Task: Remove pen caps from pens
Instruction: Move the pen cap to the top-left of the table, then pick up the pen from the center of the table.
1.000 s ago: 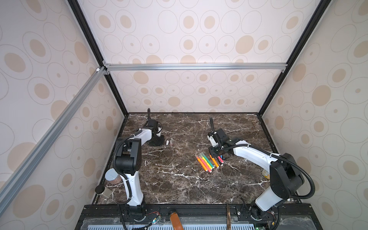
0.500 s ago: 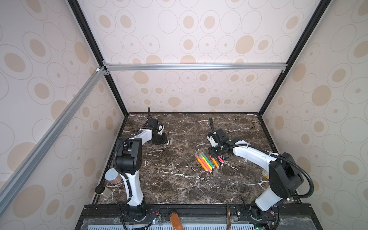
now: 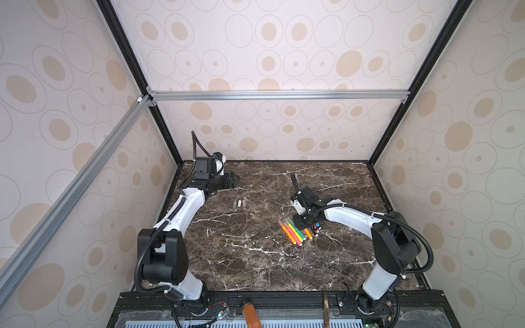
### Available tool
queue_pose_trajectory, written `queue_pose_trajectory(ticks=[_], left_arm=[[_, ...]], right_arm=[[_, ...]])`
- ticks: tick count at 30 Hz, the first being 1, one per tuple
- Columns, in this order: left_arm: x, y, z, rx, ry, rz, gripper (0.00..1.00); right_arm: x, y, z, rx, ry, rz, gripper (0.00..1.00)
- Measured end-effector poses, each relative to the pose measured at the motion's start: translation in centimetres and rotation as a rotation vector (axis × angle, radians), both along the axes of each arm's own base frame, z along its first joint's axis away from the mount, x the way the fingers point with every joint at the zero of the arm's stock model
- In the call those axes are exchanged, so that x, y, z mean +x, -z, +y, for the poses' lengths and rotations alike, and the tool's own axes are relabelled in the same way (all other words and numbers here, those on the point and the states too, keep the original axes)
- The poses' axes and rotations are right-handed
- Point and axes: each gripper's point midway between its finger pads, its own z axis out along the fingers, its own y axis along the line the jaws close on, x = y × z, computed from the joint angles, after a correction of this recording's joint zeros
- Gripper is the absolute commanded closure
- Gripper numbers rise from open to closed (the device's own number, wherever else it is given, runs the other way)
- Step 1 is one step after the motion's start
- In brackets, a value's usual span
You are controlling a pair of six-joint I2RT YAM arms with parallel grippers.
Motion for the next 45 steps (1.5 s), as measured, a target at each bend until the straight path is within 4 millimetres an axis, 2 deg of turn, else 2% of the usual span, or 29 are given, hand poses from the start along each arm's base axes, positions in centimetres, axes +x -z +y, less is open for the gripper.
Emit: queue_pose_trajectory(ticks=[2, 4, 6, 10, 12, 14, 17, 20, 32, 39, 42, 44, 45], left_arm=[[-1.0, -1.7, -0.3, -0.05, 0.005, -0.069, 0.0], [-2.0, -2.0, -0.7, -0.109, 0.005, -0.106, 0.0], [-3.0, -1.0, -0.9, -0.158, -0.002, -0.103, 0.0], [-4.7, 2.6, -0.6, -0.21, -0.053, -0.042, 0.0], [-5.2, 3.4, -0.2, -0.215, -0.085, -0.03, 0.0], [-5.5, 3.2, 0.2, -0.221, -0.109, -0.045, 0.0], [-5.5, 1.6, 0.6, -0.229, -0.13, -0.1, 0.0], [-5.3, 1.0, 0.8, -0.226, -0.142, -0.126, 0.02], [-4.9, 2.2, 1.0, -0.215, -0.158, -0.098, 0.05], [-4.9, 2.3, 1.1, -0.212, -0.162, -0.096, 0.06], [-4.8, 2.2, 1.1, -0.211, -0.161, -0.097, 0.06], [-4.8, 2.2, 1.1, -0.21, -0.16, -0.097, 0.06], [-4.8, 2.2, 1.1, -0.209, -0.16, -0.098, 0.07]], right_arm=[[-0.2, -0.1, 0.5, 0.002, -0.014, -0.003, 0.61], [-0.4, -0.4, 1.2, 0.009, -0.032, -0.006, 0.61], [-0.8, -0.5, 1.8, 0.014, -0.047, -0.006, 0.61], [-1.6, -0.2, 3.1, 0.015, -0.076, 0.006, 0.61], [-2.0, 0.5, 3.6, 0.005, -0.087, 0.023, 0.61], [-2.5, 1.4, 3.8, -0.01, -0.095, 0.043, 0.62], [-3.1, 2.3, 4.0, -0.03, -0.102, 0.07, 0.62], [-3.3, 2.2, 4.3, -0.035, -0.104, 0.073, 0.63], [-3.5, 2.5, 4.7, -0.067, -0.112, 0.068, 0.66], [-3.7, 4.0, 5.0, -0.097, -0.122, 0.094, 0.68], [-3.6, 3.9, 5.3, -0.104, -0.128, 0.088, 0.69], [-3.7, 4.0, 5.4, -0.111, -0.132, 0.085, 0.74], [-3.7, 4.0, 5.4, -0.112, -0.134, 0.084, 0.79]])
